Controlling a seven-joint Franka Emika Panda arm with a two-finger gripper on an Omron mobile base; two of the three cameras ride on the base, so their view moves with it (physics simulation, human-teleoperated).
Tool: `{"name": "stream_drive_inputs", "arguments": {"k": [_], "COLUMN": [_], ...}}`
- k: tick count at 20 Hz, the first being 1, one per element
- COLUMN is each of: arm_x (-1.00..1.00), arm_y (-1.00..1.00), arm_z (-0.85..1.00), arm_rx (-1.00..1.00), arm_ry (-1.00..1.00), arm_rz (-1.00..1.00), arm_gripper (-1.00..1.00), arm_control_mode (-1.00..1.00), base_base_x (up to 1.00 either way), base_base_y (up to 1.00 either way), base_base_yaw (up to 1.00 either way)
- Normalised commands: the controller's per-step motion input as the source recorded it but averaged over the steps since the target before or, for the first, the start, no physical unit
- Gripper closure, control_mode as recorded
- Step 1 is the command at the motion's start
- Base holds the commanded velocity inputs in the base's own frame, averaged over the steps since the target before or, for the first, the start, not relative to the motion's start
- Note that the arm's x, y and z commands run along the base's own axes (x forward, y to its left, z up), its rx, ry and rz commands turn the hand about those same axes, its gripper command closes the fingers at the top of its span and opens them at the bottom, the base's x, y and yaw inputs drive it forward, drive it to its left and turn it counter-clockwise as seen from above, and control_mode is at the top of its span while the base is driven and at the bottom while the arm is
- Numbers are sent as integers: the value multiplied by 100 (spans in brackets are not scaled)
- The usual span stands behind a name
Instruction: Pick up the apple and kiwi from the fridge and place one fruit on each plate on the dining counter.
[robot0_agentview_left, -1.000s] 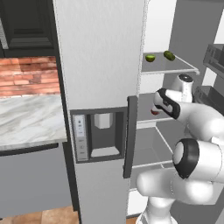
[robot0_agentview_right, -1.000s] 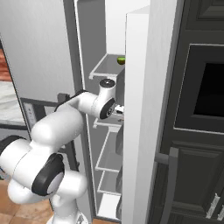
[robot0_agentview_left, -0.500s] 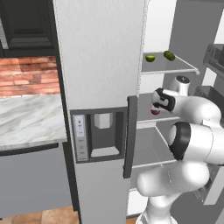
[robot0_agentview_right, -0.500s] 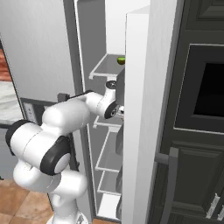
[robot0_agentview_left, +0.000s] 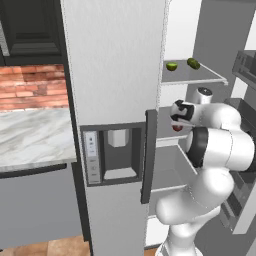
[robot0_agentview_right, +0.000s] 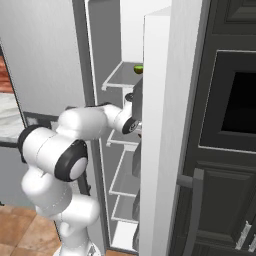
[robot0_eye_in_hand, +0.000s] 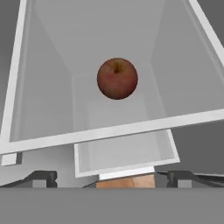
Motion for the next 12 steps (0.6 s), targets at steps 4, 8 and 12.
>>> {"name": "stream_drive_inputs", "arguments": {"k": [4, 8, 12], "arm_x": [23, 22, 23], "arm_y": [0, 0, 0], "arm_z": [-14, -16, -13], "arm_rx": [0, 0, 0], "arm_ry": [0, 0, 0], "arm_rz": [0, 0, 0], "arm_gripper": [-100, -100, -100], "arm_control_mode": [-100, -100, -100], "base_base_x": [0, 0, 0], "base_base_y": [0, 0, 0], "base_base_yaw": [0, 0, 0]}}
